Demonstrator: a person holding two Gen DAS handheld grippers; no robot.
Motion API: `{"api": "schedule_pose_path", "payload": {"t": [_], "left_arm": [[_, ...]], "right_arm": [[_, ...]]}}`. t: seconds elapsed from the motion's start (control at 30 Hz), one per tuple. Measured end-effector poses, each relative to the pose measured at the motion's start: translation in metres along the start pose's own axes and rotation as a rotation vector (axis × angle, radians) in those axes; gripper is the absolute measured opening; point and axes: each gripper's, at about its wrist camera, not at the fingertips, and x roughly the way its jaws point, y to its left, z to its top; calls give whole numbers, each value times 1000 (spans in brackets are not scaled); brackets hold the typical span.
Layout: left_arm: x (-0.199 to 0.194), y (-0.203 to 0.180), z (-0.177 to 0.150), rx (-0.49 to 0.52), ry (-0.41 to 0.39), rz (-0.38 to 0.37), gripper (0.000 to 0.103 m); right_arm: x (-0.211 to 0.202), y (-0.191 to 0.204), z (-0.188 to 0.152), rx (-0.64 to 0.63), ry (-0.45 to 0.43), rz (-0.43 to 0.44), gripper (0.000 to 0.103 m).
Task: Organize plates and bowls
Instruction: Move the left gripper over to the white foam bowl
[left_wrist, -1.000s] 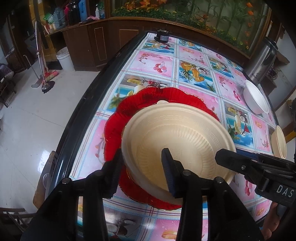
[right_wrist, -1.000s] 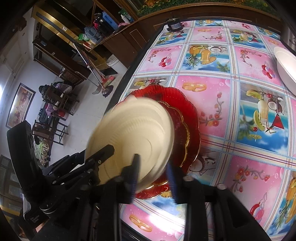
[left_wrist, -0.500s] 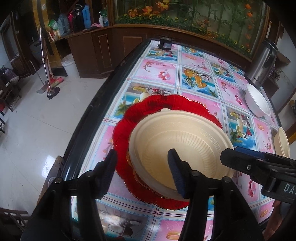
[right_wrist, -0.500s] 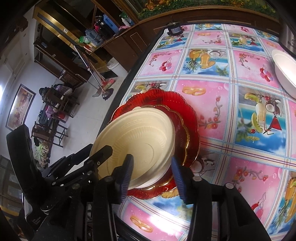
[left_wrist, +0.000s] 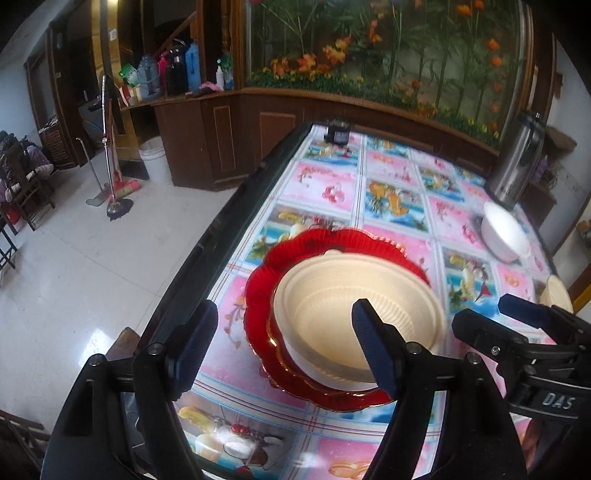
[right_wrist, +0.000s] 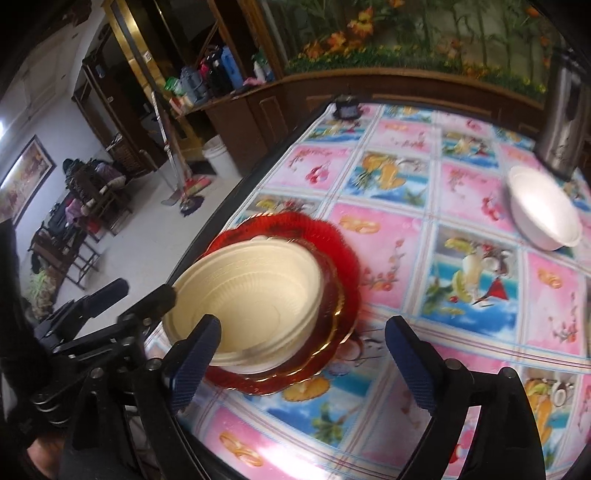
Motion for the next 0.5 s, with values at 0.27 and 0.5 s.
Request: {"api": "schedule_pose_path", "payload": {"t": [0.27, 0.5], "left_arm": [[-13, -12, 4, -24, -56, -48, 75], [-19, -37, 1, 10, -81, -76, 75]], "right_arm": [[-26, -4, -5, -66, -121, -141, 97], [-37, -14, -10, -77, -154, -187, 99]]}}
